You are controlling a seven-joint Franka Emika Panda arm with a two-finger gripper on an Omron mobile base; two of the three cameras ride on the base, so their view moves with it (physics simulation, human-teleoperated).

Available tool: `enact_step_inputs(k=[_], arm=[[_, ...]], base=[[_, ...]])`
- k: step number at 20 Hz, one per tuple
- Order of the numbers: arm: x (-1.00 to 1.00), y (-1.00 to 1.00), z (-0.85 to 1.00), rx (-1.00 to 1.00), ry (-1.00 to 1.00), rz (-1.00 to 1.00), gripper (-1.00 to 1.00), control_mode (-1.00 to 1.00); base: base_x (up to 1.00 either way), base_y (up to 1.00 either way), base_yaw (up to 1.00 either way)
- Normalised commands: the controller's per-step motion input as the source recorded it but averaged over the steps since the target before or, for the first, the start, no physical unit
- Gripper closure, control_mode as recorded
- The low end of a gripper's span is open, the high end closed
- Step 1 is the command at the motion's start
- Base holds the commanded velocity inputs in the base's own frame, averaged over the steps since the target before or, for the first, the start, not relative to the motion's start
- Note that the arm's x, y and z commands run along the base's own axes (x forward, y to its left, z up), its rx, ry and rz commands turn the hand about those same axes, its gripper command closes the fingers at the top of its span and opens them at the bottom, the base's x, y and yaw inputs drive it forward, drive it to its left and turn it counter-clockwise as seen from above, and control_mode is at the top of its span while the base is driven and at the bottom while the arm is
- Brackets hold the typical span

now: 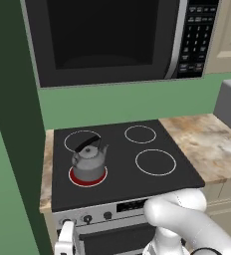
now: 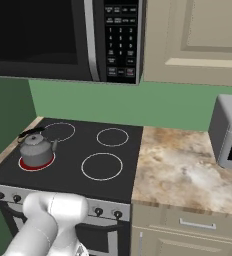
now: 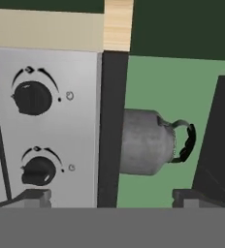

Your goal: Lower the heat of the kettle.

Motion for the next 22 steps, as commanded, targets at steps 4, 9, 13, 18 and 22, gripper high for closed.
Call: enact_step_inputs(k=[4, 9, 13, 18, 22], arm=[[0.24, 0.07, -0.14, 0.0, -0.01, 0.04, -1.0, -1.0], [0.12, 0.23, -0.23, 0.0, 0.0, 0.06, -1.0, -1.0], [0.1, 0.2, -0.19, 0.0, -0.01, 0.04, -1.0, -1.0], [0.04, 0.06, -0.19, 0.0, -0.04, 0.01, -1.0, -1.0], [0.0, 0.0, -0.13, 0.0, -0.07, 0.0, -1.0, -1.0]], base=[[0.0, 0.0, 0.0], [0.0, 0.0, 0.0], [0.0, 0.0, 0.0], [0.0, 0.0, 0.0], [0.0, 0.0, 0.0]])
